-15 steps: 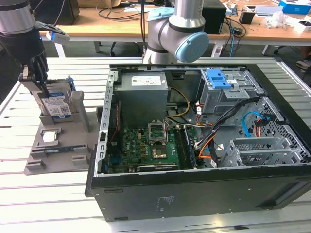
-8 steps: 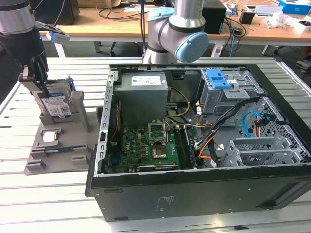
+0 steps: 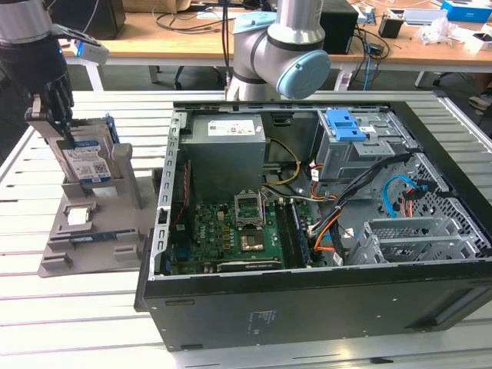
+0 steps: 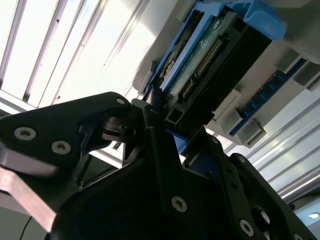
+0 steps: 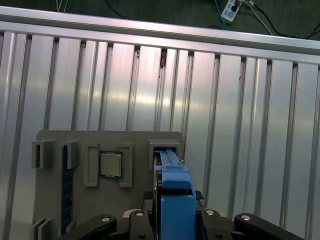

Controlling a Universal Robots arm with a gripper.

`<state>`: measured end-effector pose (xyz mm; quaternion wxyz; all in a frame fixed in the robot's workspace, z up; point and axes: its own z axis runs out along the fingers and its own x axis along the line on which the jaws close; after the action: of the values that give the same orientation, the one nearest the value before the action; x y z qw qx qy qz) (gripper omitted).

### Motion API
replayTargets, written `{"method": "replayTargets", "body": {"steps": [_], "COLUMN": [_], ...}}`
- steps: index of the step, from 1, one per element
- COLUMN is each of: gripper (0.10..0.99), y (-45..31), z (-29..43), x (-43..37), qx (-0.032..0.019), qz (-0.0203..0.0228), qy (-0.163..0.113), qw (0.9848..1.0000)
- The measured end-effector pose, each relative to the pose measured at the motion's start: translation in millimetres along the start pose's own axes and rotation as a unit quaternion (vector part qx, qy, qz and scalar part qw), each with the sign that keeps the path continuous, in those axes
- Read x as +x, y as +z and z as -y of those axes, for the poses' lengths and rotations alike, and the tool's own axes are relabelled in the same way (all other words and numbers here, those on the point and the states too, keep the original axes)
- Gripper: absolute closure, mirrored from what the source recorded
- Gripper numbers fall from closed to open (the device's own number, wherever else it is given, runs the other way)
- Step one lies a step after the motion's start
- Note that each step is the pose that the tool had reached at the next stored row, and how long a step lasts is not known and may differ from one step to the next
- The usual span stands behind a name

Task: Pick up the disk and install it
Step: 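Pick up the disk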

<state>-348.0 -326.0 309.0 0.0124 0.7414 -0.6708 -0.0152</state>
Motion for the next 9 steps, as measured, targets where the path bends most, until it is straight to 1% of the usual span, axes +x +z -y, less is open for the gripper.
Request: {"method": "replayTargets", "body": {"steps": [5,9], "gripper": [0.718,0.718], "y": [-17.0,-29.0], "z": [-0.6,-1.1], "x": [-0.4,-0.5], "qx": [0.0000,0.0000], "qz": [0.0000,0.0000], "qy": [0.000,0.000], "qw": [1.0000,1.0000]}}
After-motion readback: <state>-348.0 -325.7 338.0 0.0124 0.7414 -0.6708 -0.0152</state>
